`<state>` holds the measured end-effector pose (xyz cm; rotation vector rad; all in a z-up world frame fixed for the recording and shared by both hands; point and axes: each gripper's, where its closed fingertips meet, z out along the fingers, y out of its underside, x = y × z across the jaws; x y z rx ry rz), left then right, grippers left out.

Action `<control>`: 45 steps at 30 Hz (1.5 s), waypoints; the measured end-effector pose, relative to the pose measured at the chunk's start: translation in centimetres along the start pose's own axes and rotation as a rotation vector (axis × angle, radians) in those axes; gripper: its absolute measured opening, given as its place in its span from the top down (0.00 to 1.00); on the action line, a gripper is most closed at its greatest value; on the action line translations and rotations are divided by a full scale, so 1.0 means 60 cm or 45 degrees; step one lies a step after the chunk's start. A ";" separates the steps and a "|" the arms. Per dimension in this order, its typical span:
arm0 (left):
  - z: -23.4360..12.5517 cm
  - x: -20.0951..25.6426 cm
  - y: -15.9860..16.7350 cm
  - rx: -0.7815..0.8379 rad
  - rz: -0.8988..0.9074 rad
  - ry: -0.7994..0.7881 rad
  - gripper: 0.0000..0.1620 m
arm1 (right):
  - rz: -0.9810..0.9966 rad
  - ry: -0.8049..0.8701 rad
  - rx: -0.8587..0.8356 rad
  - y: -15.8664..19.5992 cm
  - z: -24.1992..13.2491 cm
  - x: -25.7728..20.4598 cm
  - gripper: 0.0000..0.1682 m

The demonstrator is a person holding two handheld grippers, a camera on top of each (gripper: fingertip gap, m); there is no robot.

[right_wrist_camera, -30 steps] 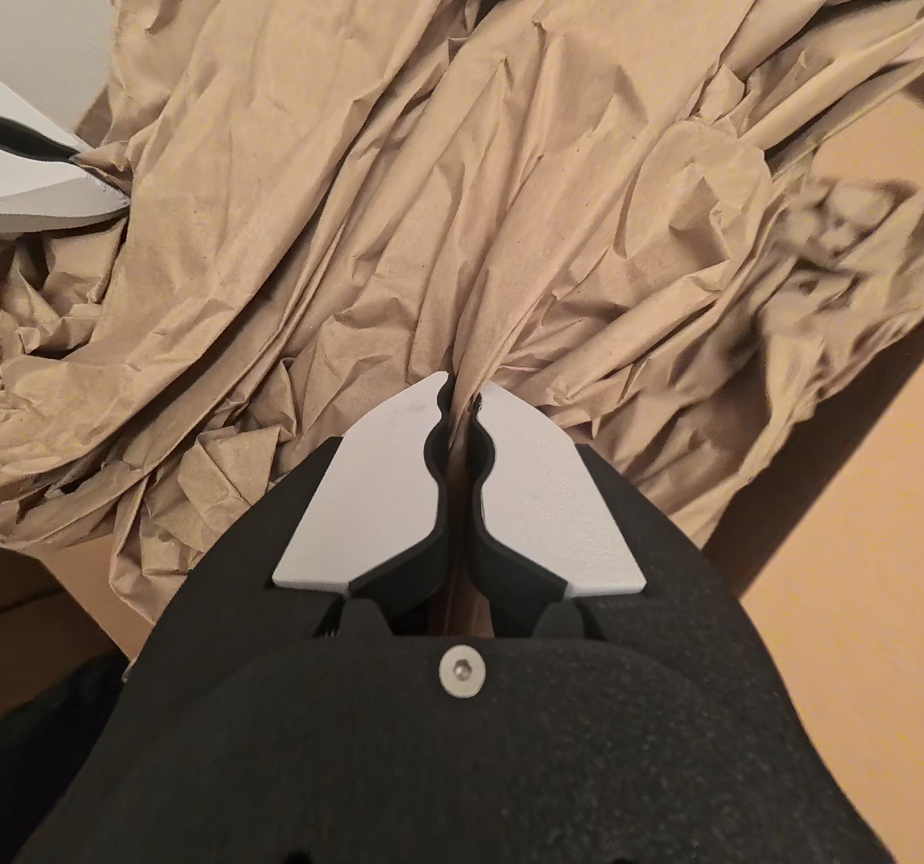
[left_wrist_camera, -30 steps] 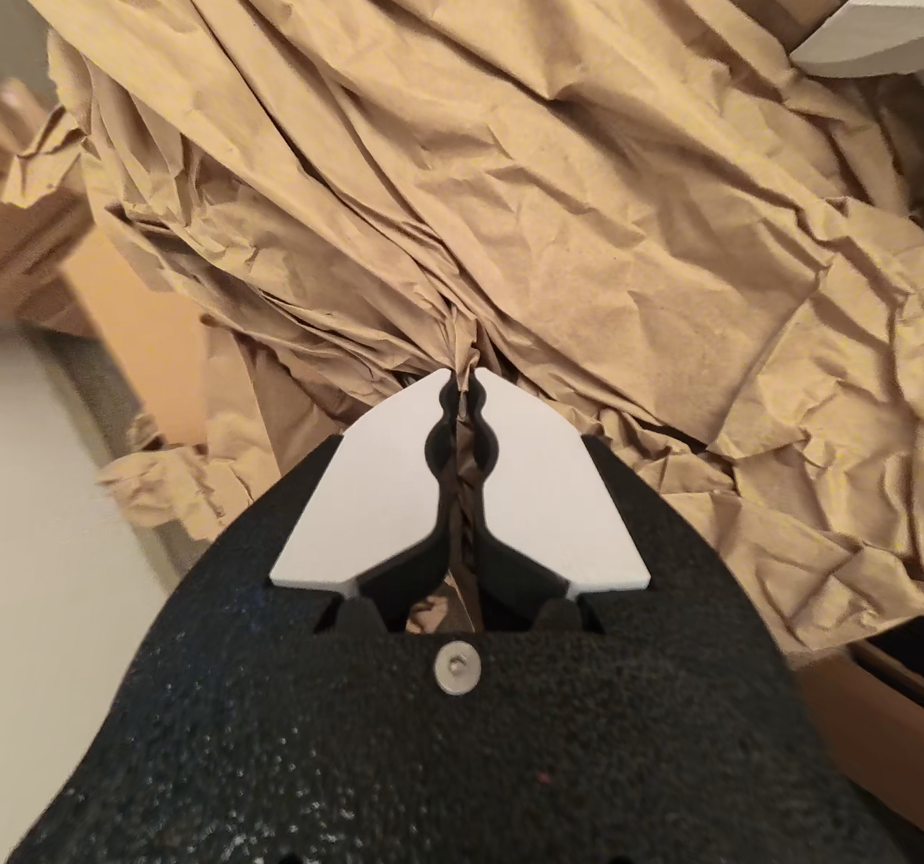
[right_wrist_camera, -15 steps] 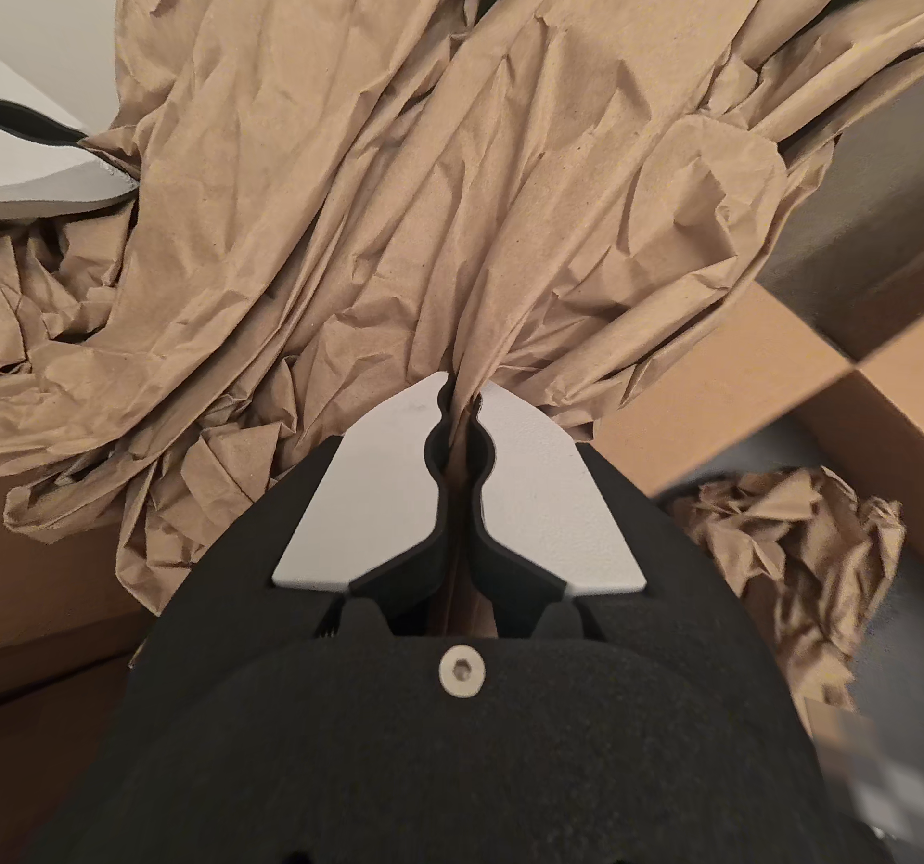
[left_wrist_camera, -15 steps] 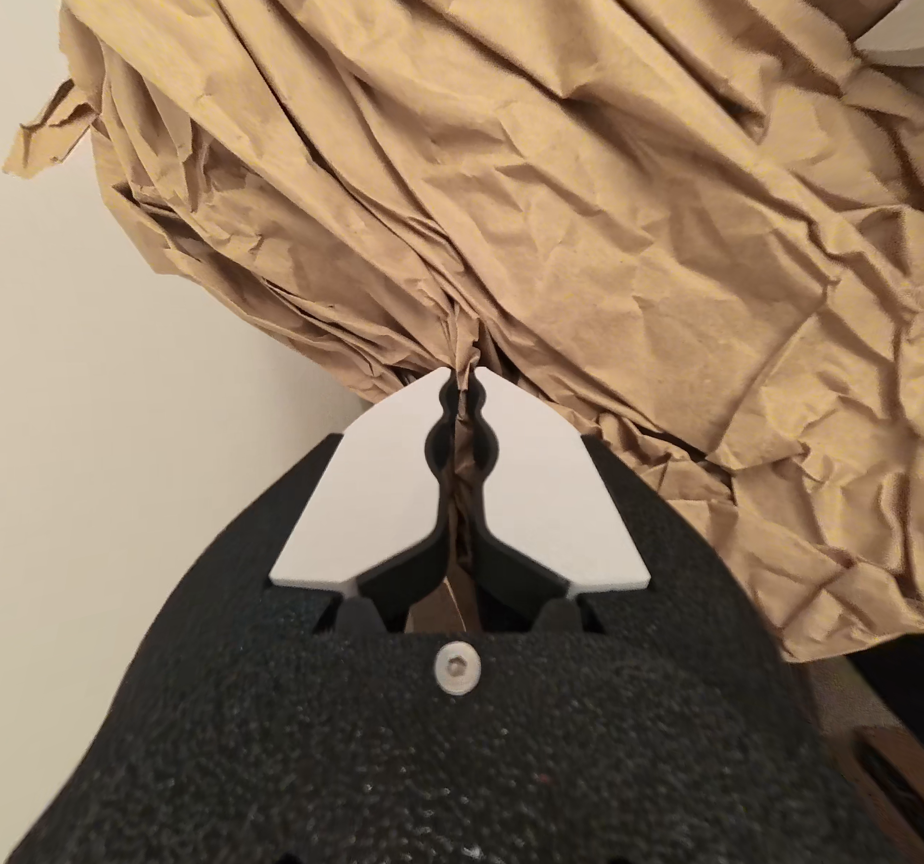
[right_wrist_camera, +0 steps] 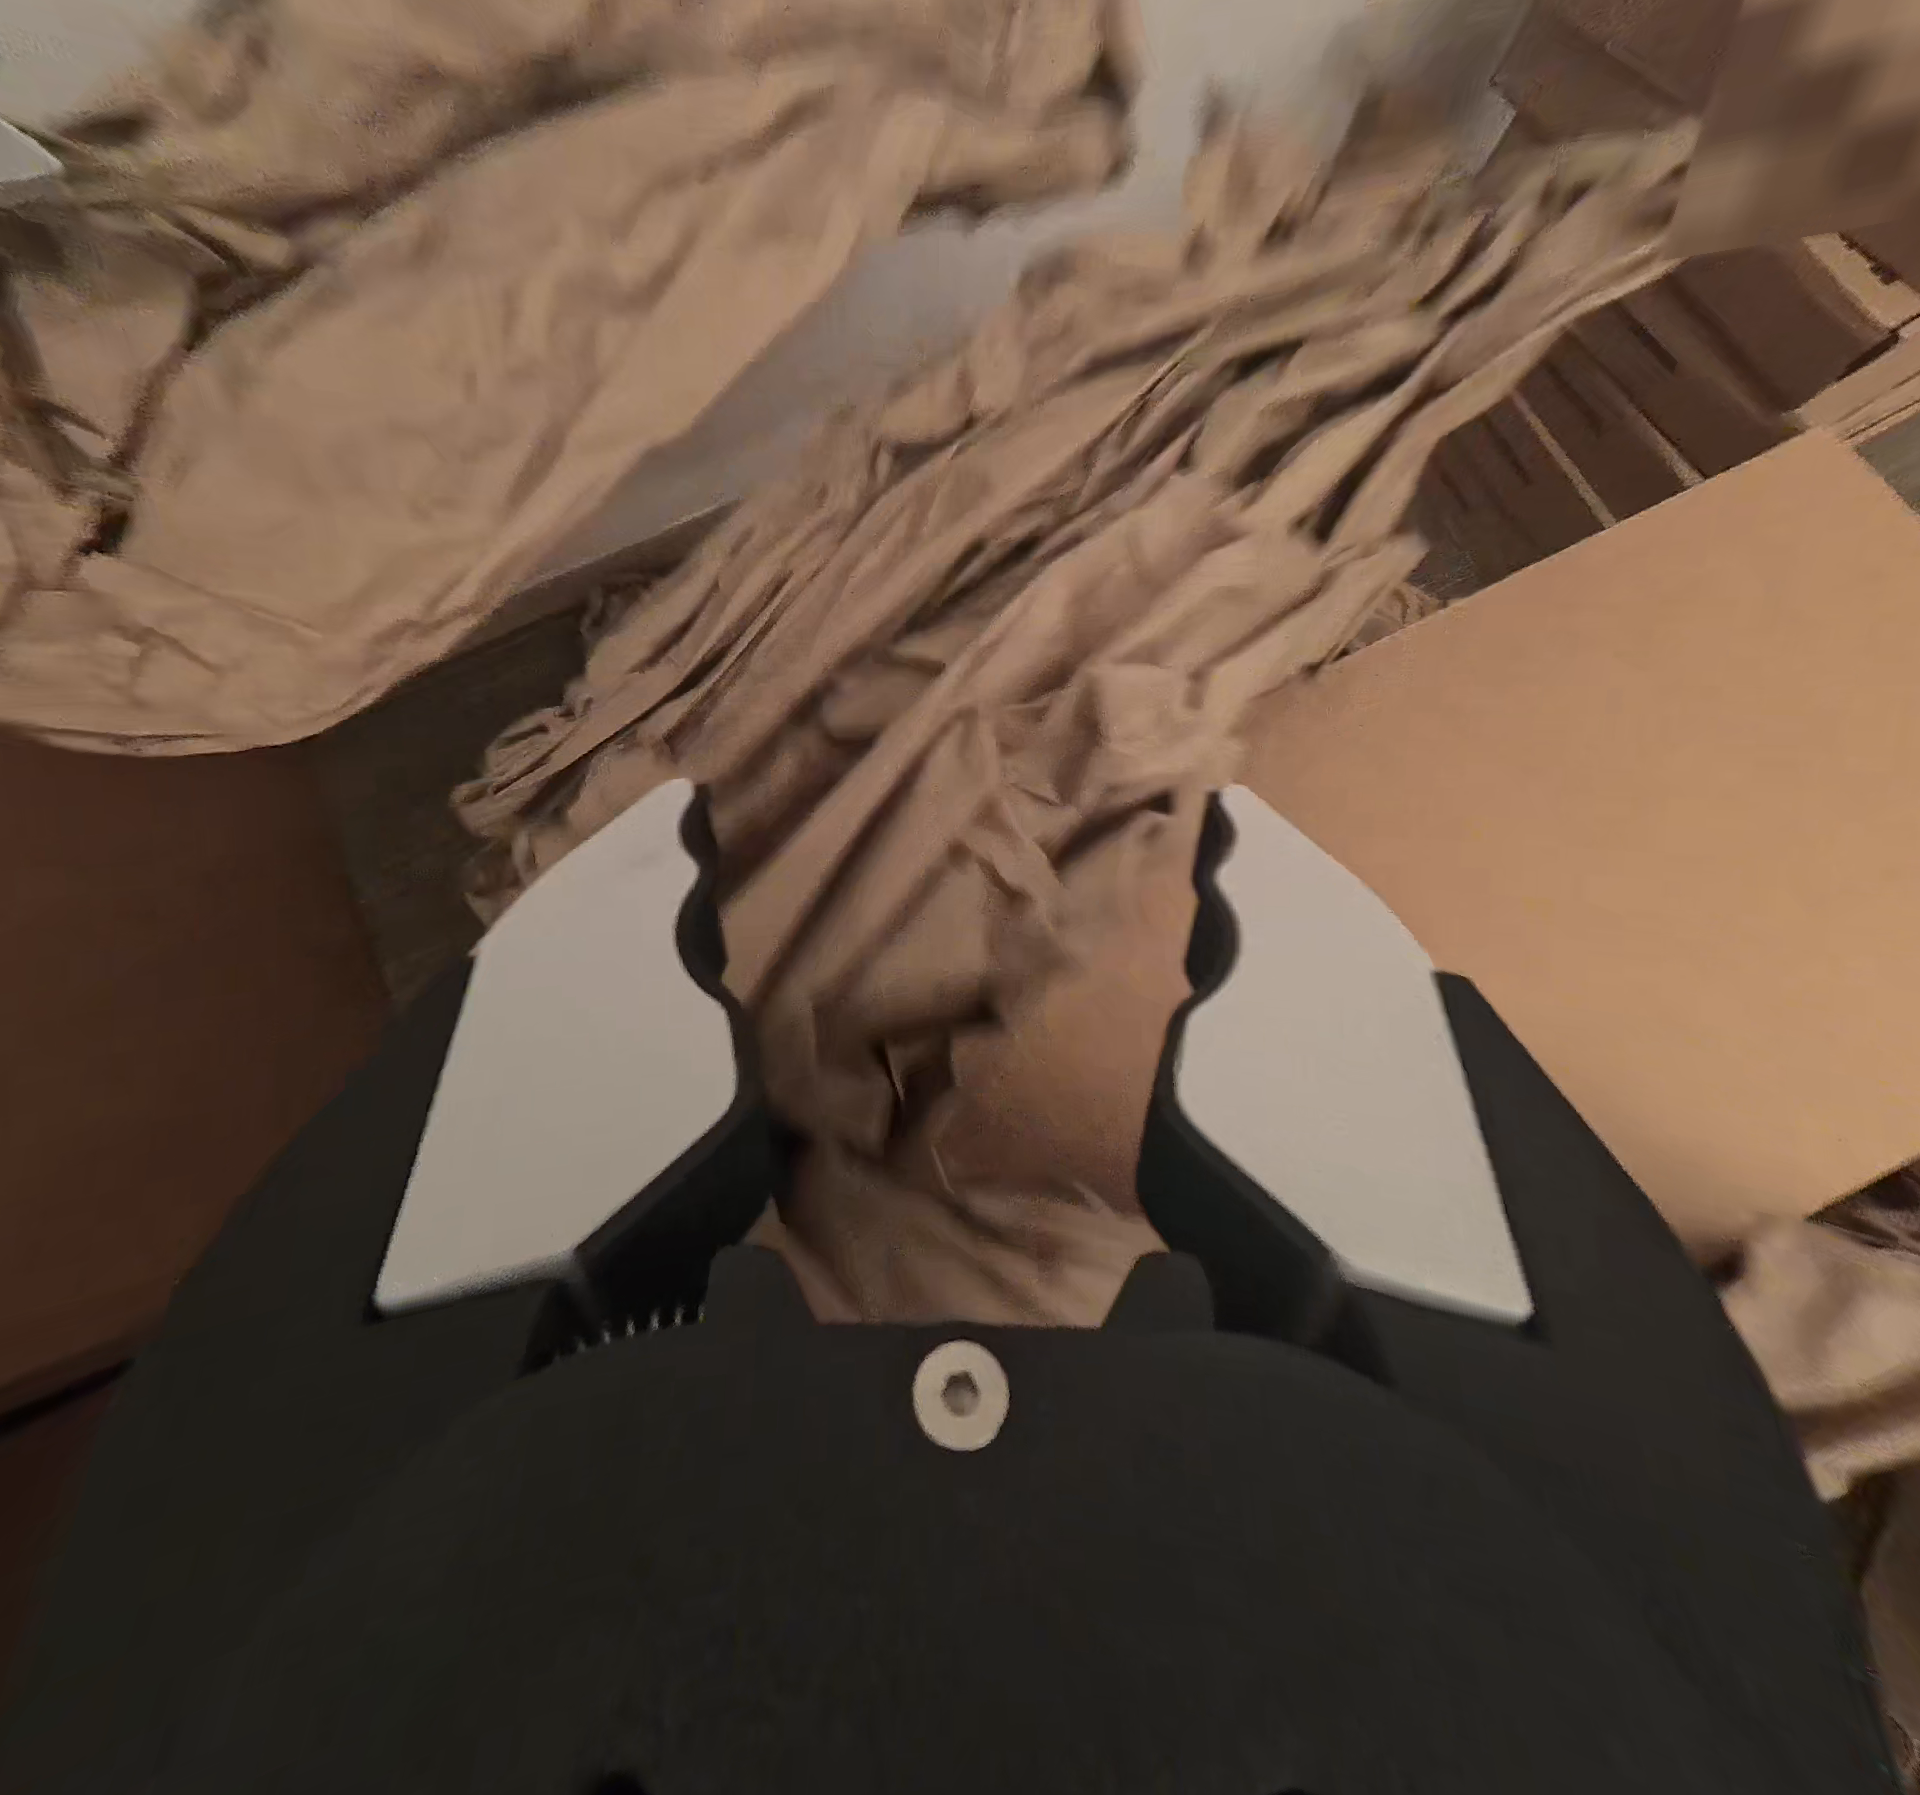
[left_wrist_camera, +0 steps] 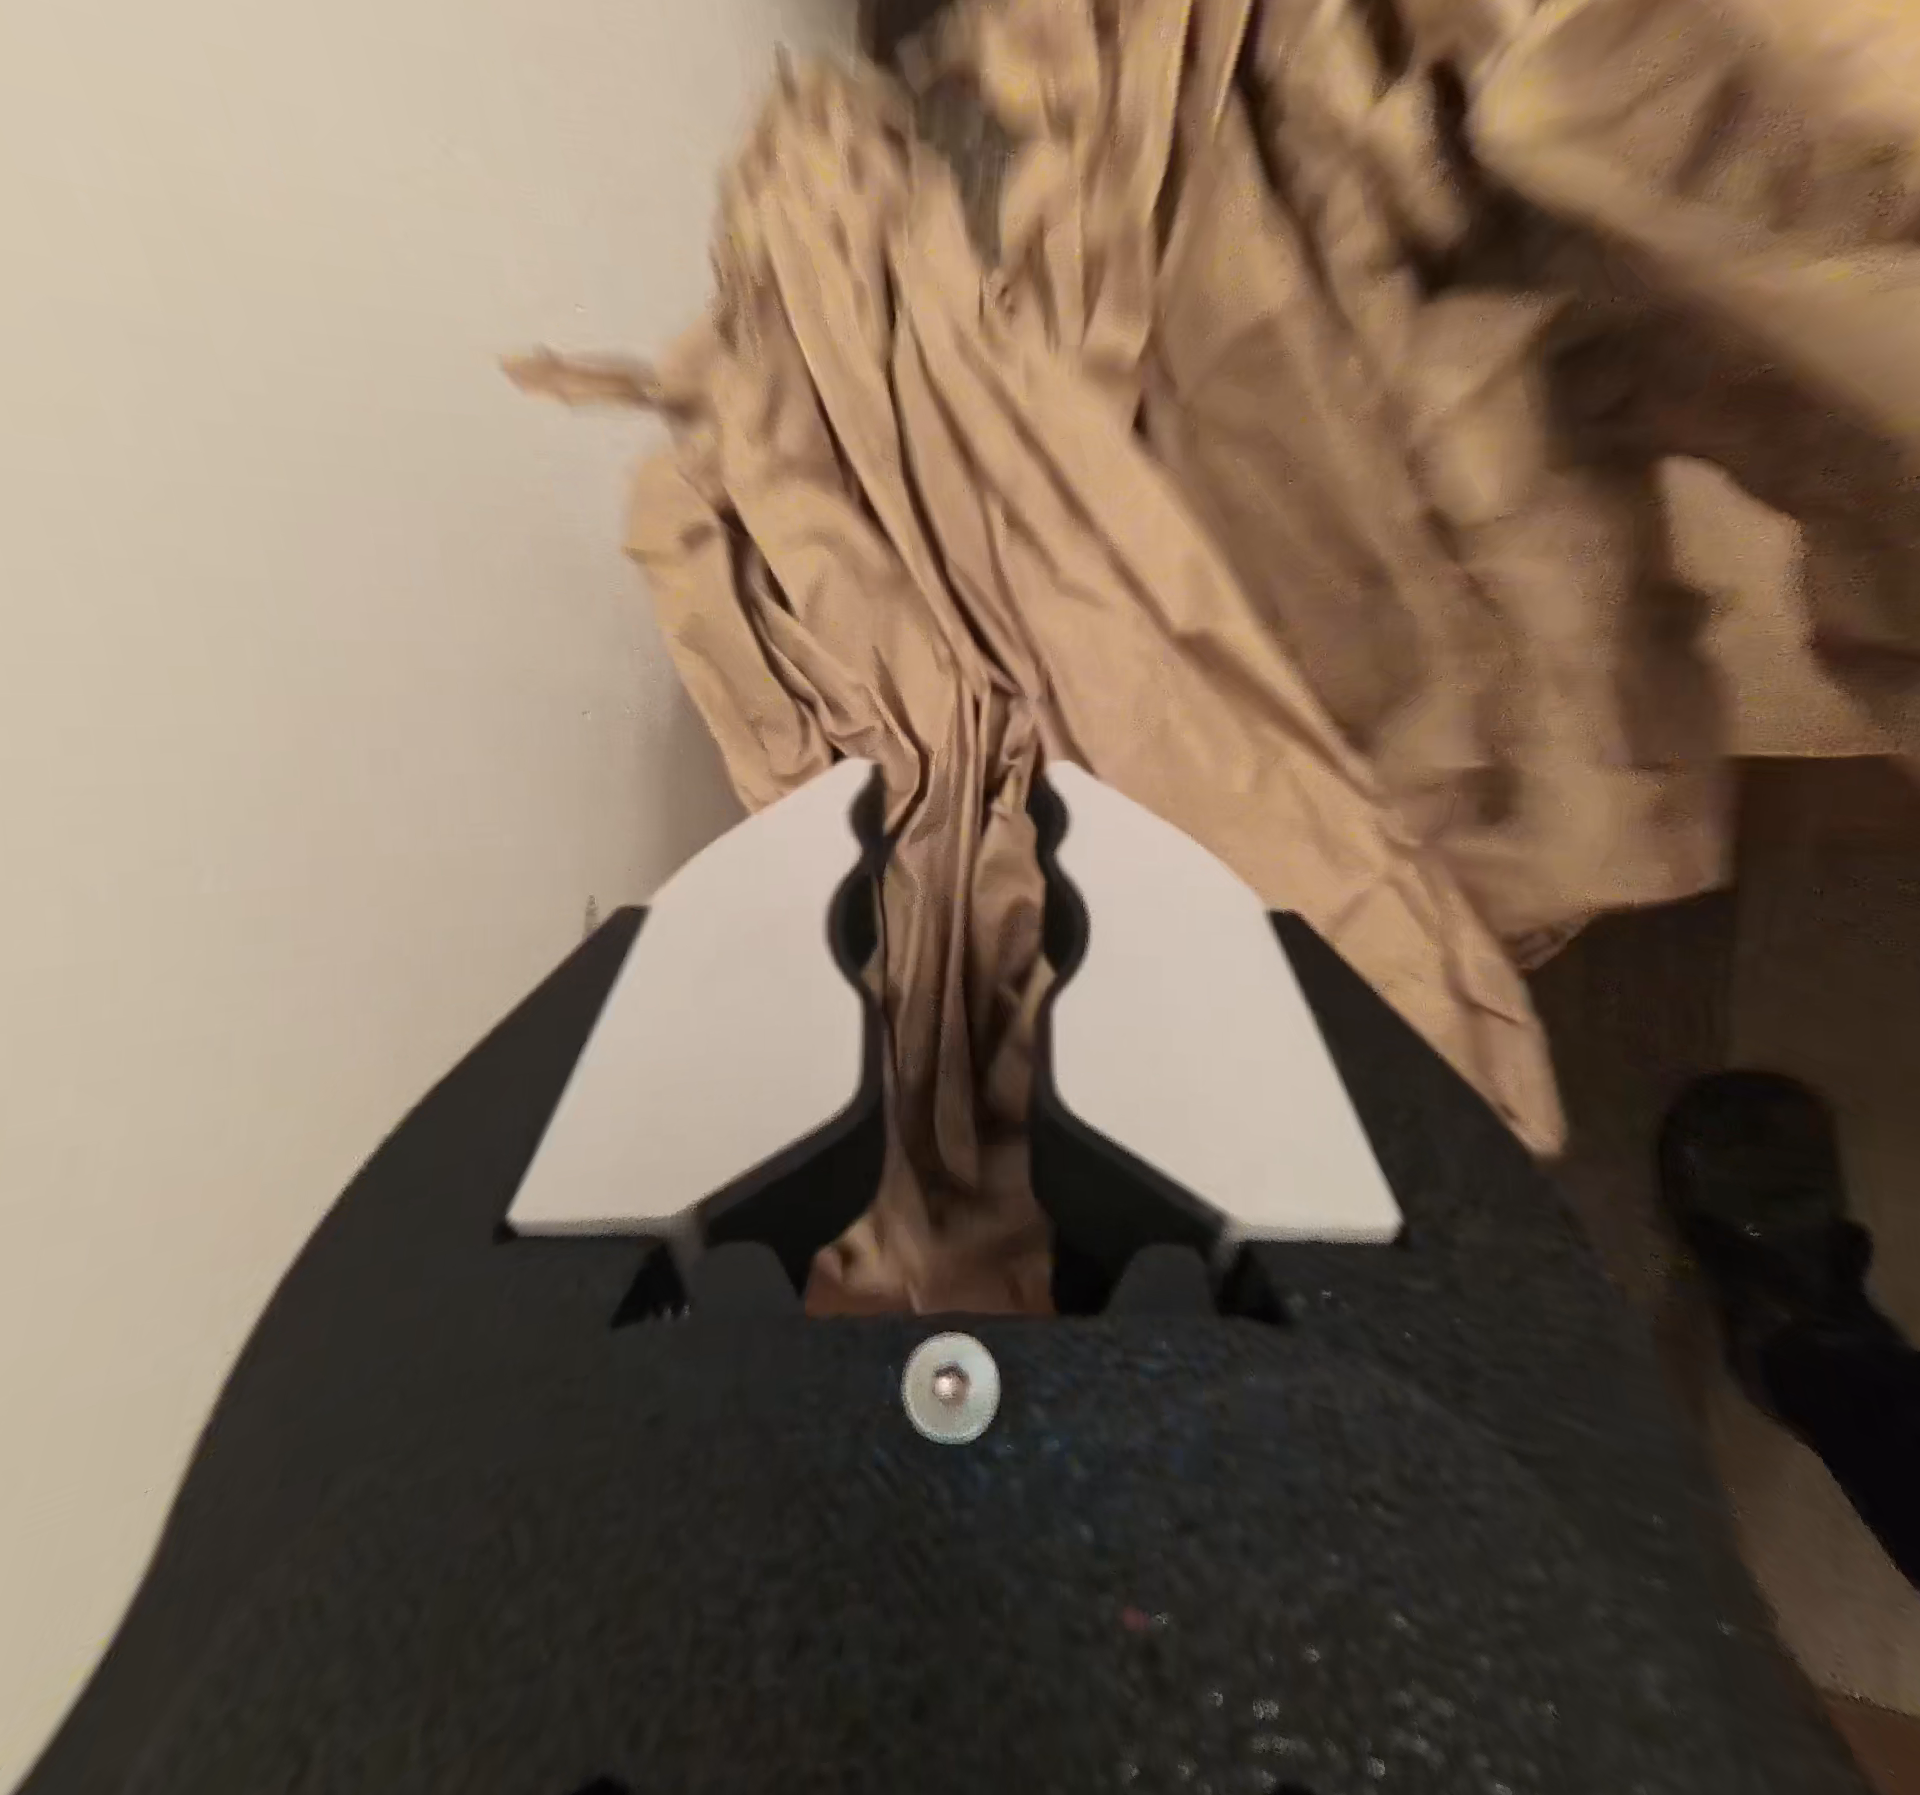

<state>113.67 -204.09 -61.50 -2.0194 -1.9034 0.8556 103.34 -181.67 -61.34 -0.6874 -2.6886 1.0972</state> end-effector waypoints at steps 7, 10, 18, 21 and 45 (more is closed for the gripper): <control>-0.017 0.228 -0.087 0.095 -0.032 0.232 0.57 | 0.103 0.106 -0.012 0.125 -0.102 0.150 0.34; -0.040 0.389 -0.158 0.163 -0.059 0.442 0.58 | 0.169 0.221 -0.068 0.217 -0.178 0.251 0.33; -0.039 0.808 -0.276 0.245 0.026 0.741 0.53 | 0.332 0.459 -0.239 0.526 -0.385 0.457 0.33; -0.001 0.933 -0.285 0.179 0.017 0.788 0.48 | 0.368 0.449 -0.299 0.628 -0.419 0.477 0.33; 0.212 1.202 -0.229 -0.248 -0.001 0.592 0.95 | 0.258 0.156 -0.546 0.852 -0.343 0.446 0.96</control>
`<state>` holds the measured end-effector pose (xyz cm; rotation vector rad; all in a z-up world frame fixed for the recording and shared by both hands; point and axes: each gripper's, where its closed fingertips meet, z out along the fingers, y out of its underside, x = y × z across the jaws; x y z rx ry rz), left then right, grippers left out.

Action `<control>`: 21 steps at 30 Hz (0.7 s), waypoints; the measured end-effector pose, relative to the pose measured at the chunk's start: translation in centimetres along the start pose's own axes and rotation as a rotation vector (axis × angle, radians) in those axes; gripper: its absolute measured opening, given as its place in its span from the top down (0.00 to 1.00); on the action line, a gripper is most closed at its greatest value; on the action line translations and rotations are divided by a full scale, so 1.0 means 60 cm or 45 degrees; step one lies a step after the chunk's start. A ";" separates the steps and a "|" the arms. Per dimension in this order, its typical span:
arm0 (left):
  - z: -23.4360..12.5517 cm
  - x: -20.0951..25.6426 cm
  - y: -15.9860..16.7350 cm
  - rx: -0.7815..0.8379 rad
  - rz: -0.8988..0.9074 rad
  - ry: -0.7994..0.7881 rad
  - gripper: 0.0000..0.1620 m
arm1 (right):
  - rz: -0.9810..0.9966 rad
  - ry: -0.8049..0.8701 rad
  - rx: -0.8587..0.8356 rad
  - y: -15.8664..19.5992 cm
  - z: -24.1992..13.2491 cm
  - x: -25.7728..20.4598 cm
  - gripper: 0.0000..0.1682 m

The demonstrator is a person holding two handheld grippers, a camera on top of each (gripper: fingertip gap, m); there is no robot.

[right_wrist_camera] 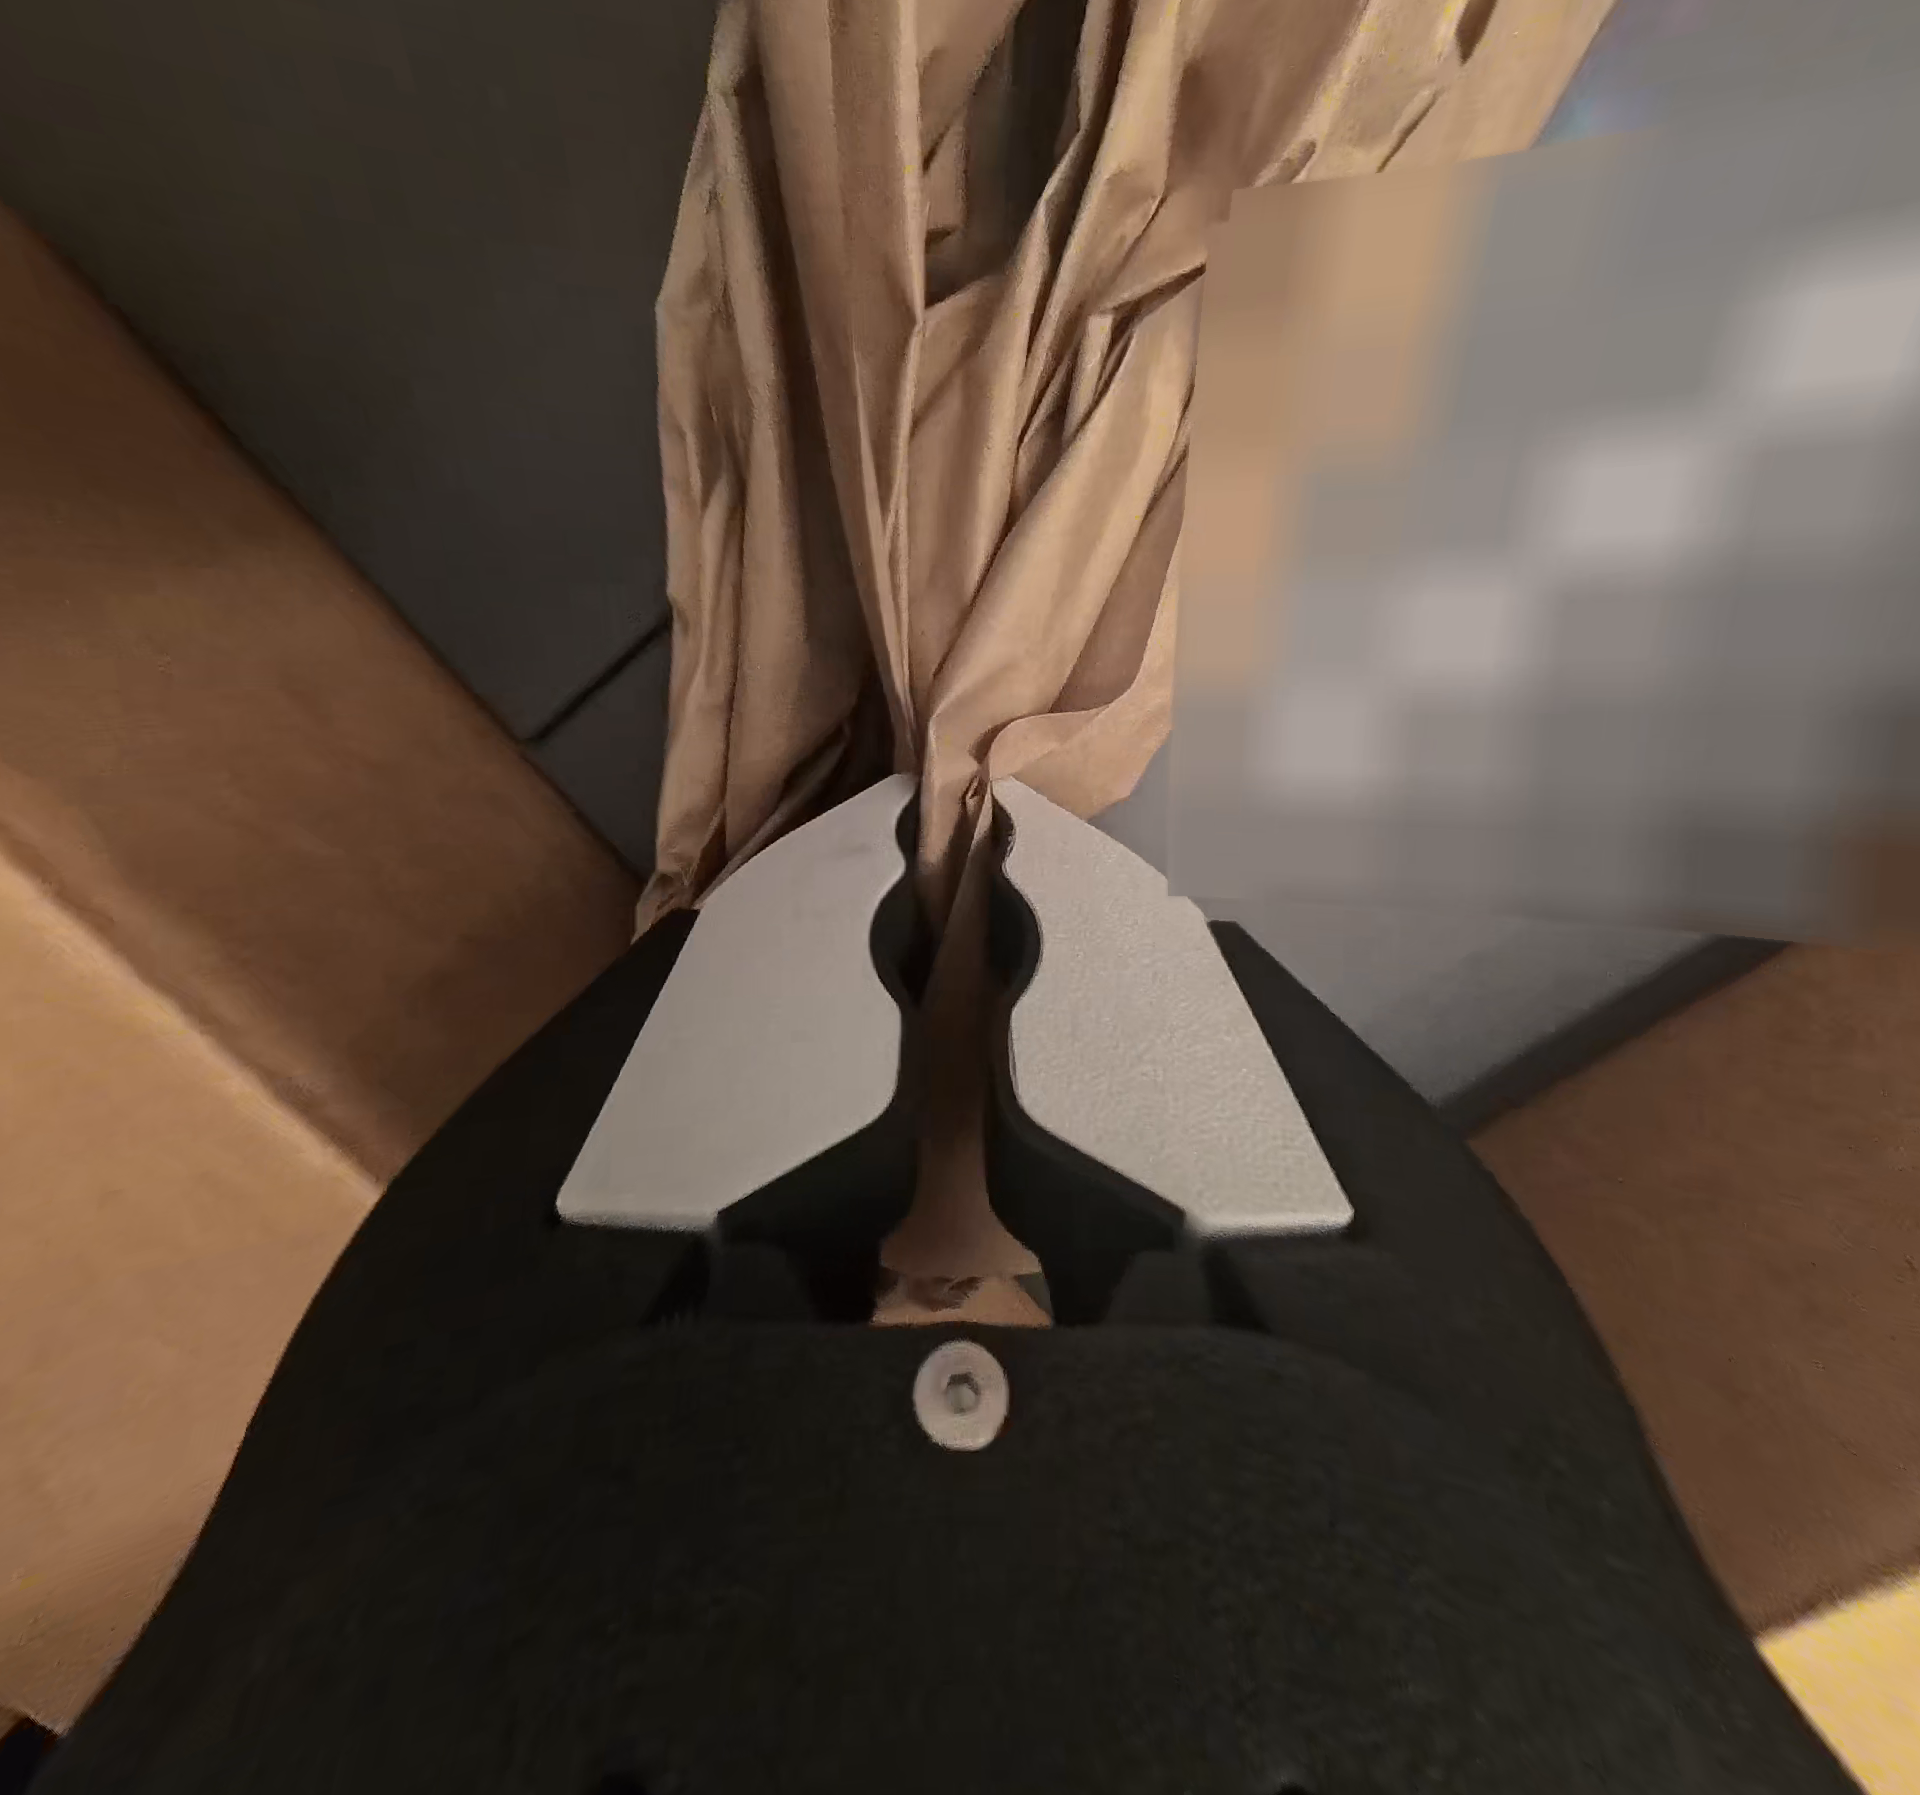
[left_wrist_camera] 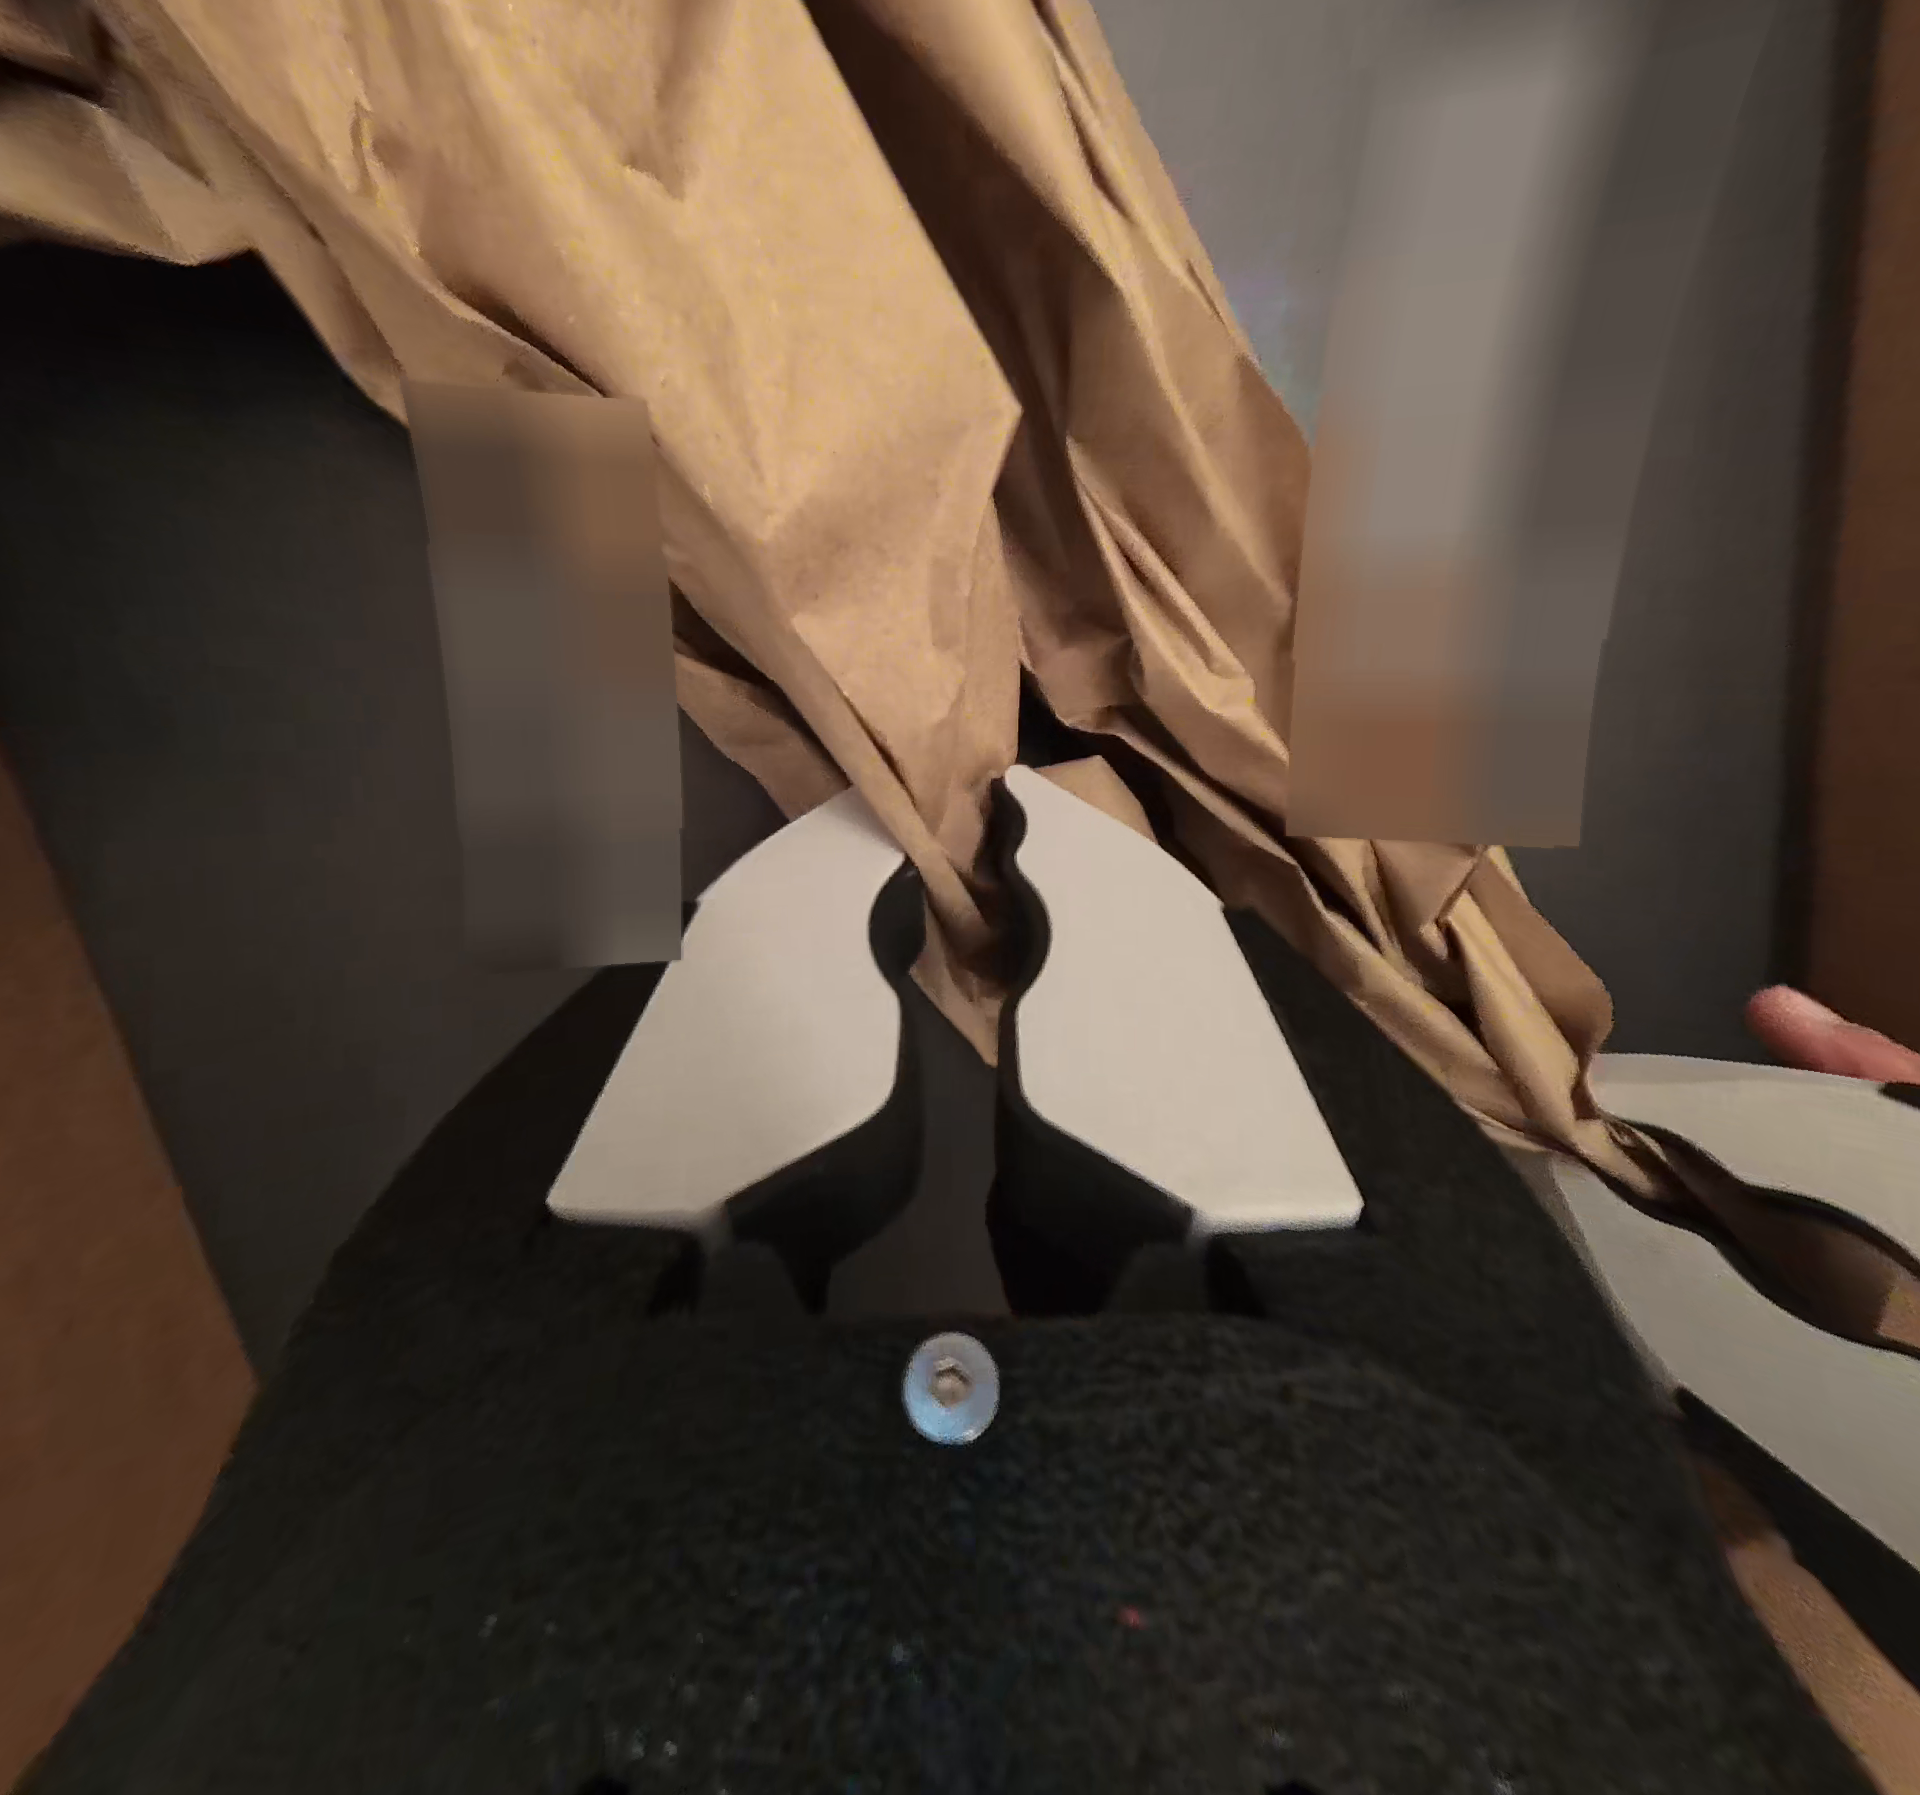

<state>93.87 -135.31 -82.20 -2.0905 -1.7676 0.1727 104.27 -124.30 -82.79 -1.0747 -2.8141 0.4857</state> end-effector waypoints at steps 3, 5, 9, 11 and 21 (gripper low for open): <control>-0.072 -0.009 -0.036 0.102 0.028 0.010 0.96 | 0.021 0.032 0.109 -0.043 -0.053 -0.012 0.97; -0.136 -0.023 -0.065 0.183 0.037 0.010 0.96 | 0.029 0.040 0.185 -0.082 -0.097 -0.028 0.97; -0.287 -0.085 -0.109 0.304 0.068 -0.054 0.96 | 0.006 -0.001 0.332 -0.188 -0.186 -0.095 0.97; -0.364 -0.139 -0.118 0.345 0.058 -0.096 0.96 | -0.038 -0.048 0.400 -0.250 -0.222 -0.148 0.97; -0.589 -0.500 -0.011 0.346 -0.067 -0.329 0.96 | -0.249 -0.226 0.513 -0.512 -0.237 -0.455 0.96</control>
